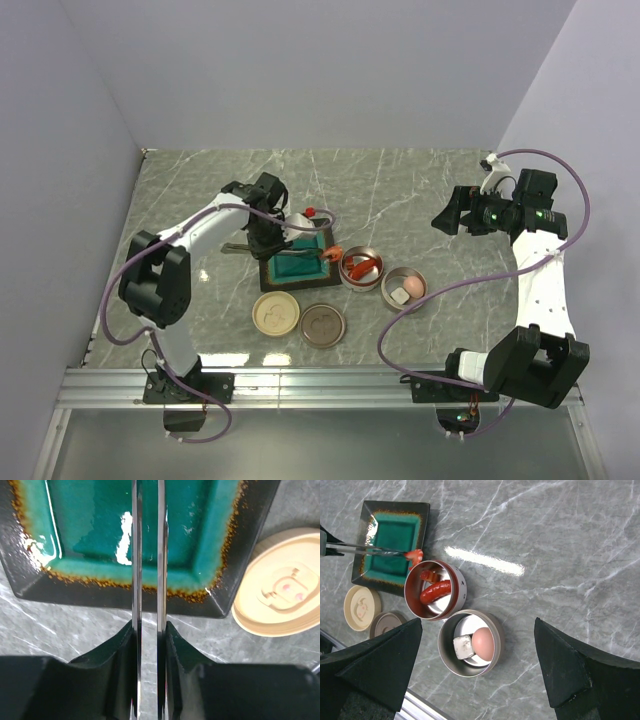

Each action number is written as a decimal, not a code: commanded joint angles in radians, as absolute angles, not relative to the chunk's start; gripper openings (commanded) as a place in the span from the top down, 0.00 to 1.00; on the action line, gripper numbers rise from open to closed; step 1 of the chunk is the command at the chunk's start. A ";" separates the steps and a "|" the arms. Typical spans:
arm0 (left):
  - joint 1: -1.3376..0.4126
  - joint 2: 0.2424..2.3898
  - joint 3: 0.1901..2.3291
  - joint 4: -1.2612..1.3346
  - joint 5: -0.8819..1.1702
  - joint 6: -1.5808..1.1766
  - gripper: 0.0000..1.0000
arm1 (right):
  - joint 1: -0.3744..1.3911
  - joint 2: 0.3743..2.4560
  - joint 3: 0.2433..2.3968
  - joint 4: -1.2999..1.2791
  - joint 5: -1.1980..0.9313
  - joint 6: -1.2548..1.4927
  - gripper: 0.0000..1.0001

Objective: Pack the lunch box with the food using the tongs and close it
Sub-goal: Pick up the food using the clamp, then place the food into the lunch box

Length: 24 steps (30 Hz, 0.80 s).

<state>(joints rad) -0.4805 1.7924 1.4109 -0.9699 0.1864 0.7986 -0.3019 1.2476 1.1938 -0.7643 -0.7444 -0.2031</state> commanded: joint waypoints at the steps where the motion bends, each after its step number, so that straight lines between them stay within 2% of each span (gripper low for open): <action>1: -0.469 1.720 1.397 -1.002 0.201 0.785 0.82 | -0.308 1.244 1.239 -0.759 -0.750 -0.210 0.00; 5: -0.454 1.675 1.396 -0.996 0.192 0.750 0.92 | -0.308 1.243 1.238 -0.756 -0.758 -0.209 0.00; 8: -0.448 1.649 1.407 -1.008 0.190 0.736 0.94 | -0.308 1.239 1.239 -0.755 -0.762 -0.206 0.00; 24: -0.480 1.631 1.558 -1.101 0.268 0.673 0.96 | -0.308 1.236 1.247 -0.750 -0.773 -0.195 0.00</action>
<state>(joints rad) -0.4683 1.6745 1.5120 -1.0744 0.2241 0.6903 -0.3019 1.2476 1.1942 -0.7635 -0.7540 -0.1986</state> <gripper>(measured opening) 0.292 0.996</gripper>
